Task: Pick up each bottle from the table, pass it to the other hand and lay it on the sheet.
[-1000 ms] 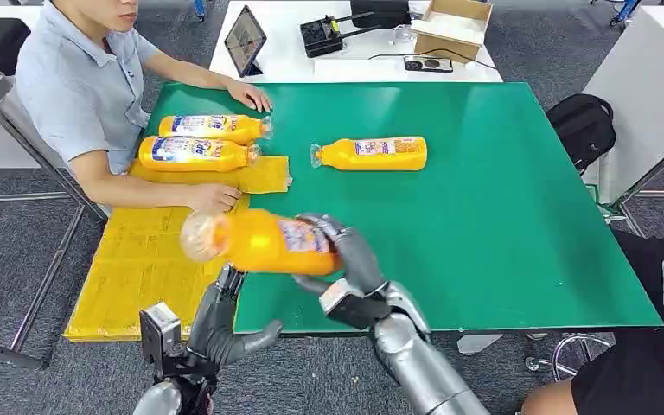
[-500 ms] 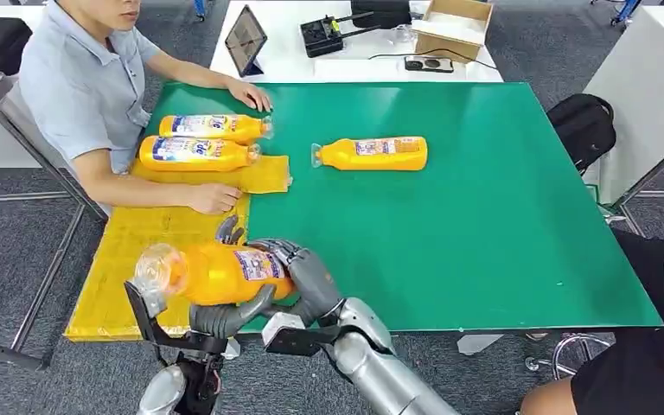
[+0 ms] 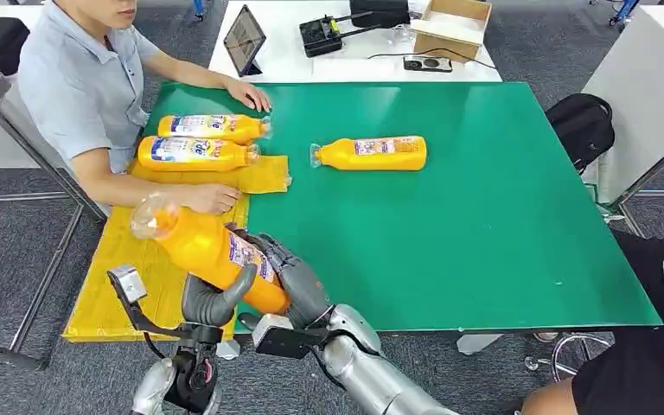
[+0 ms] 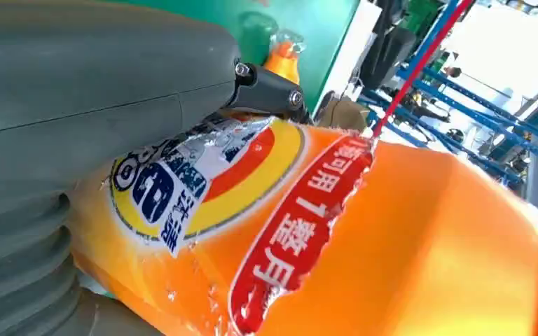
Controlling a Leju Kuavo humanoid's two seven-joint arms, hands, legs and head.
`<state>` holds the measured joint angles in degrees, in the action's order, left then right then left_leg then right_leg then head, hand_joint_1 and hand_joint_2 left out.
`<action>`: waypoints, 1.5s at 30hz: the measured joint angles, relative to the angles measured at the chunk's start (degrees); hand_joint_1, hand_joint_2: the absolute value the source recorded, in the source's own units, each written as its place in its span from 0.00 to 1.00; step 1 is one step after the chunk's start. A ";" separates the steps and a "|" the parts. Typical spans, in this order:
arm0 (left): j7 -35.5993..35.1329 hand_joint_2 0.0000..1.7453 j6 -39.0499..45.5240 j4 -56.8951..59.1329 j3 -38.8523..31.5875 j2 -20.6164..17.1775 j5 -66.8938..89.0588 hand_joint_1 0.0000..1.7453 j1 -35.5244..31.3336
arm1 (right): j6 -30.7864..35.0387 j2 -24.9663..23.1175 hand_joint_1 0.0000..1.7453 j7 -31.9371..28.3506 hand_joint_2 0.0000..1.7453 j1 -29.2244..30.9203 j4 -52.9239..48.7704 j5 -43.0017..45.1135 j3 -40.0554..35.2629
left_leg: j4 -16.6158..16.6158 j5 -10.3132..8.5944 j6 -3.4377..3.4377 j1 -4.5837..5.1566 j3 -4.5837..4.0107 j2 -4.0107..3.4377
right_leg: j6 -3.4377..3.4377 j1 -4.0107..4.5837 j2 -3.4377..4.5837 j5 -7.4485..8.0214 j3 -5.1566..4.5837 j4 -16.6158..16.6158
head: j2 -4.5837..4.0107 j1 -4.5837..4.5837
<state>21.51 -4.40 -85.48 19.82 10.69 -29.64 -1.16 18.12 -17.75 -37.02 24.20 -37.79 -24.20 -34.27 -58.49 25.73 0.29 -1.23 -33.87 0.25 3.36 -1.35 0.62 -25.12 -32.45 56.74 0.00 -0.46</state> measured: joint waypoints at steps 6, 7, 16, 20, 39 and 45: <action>-0.31 1.00 -5.88 1.82 -2.49 -0.04 -4.70 1.00 -1.32 | -6.30 0.28 0.00 -1.05 0.00 0.47 -1.31 3.59 -0.59 | 0.00 -0.01 0.00 0.00 0.01 -0.01 | 0.00 0.00 0.00 0.00 -0.03 0.00 | 0.00 0.00; -0.81 1.00 -6.69 2.50 -2.95 -0.09 -5.42 1.00 -1.86 | -7.96 0.64 0.00 -1.05 0.00 0.27 -2.15 4.77 -0.74 | 0.00 -0.01 0.00 0.00 0.01 0.01 | 0.00 0.00 -0.01 0.00 -0.01 0.00 | 0.00 0.02; -0.92 1.00 -1.53 10.95 -6.16 -0.79 -2.25 1.00 -9.57 | -12.85 4.92 0.00 -1.07 0.00 -4.97 -14.63 10.32 -2.62 | 0.00 -0.01 0.00 0.00 -0.03 0.05 | 0.01 0.00 -0.04 0.02 0.02 0.00 | 0.00 0.00; -0.52 1.00 -0.83 15.59 -9.97 -2.08 -2.07 1.00 -14.09 | -12.61 5.97 0.00 -1.07 0.00 -8.59 -20.16 11.67 -3.50 | 0.00 -0.02 0.01 -0.04 -0.05 0.01 | 0.01 0.03 0.00 0.02 -0.02 0.02 | 0.00 0.00; 3.14 1.00 29.42 27.15 -11.66 -6.65 50.06 1.00 -25.00 | -8.94 8.66 0.00 -1.10 0.00 -13.94 -26.84 15.61 -0.33 | -0.01 -0.04 0.00 -0.01 -0.07 0.07 | 0.02 0.01 -0.05 0.03 -0.03 0.02 | 0.00 -0.02; -5.65 1.00 32.24 38.92 -5.99 -8.28 71.53 1.00 -29.96 | -10.60 8.63 0.00 -1.10 0.00 -14.24 -27.06 14.56 0.13 | 0.00 -0.08 0.02 -0.03 -0.09 0.09 | 0.02 0.02 -0.08 0.03 -0.02 0.04 | 0.00 -0.04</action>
<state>15.85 27.84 -46.57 13.83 2.40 41.89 -31.12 7.52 -9.11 -38.12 9.96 -64.85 -9.64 -34.14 -58.49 25.65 0.31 -1.26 -33.96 0.35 3.38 -1.33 0.54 -25.09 -32.46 56.78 0.00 -0.50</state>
